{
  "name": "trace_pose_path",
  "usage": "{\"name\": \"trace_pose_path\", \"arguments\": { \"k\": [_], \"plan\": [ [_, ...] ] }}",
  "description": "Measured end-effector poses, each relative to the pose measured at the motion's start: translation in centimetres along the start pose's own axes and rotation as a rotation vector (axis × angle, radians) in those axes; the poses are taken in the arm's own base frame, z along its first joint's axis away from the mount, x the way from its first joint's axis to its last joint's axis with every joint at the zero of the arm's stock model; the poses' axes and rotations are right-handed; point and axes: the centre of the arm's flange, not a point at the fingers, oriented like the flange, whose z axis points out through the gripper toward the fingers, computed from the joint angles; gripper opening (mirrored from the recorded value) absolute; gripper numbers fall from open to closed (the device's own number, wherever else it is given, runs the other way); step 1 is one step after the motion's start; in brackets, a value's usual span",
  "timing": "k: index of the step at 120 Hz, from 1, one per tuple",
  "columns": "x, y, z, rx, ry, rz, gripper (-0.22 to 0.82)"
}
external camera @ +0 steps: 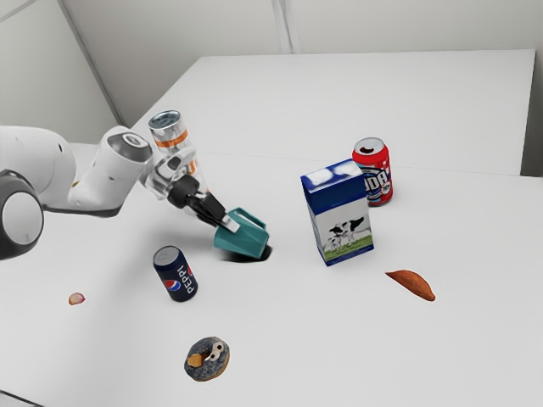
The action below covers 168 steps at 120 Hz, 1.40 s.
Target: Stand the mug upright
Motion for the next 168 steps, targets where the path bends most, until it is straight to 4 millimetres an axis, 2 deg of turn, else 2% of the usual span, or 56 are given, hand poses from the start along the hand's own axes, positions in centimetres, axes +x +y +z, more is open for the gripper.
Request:
{"name": "trace_pose_path", "arguments": {
  "k": [16, 32, 60, 84, 99, 113, 168],
  "plan": [
    [0.4, 1.2, -0.1, 0.011, -0.003, 0.034, -0.15],
    [1.2, 4.6, -0.4, 0.076, -0.027, 0.102, -0.16],
    [2.5, 9.5, 1.2, 0.39, -0.214, 0.234, -0.18],
    [1.3, 13.0, 3.4, 0.633, -0.342, 0.298, -0.18],
    [0.8, 13.7, 5.1, 0.72, -0.388, 0.307, -0.18],
    [0.5, 13.6, 6.1, 0.769, -0.4, 0.29, -0.18],
    [0.0, 13.8, 8.4, 0.849, -0.39, 0.204, -0.17]
  ]
}}
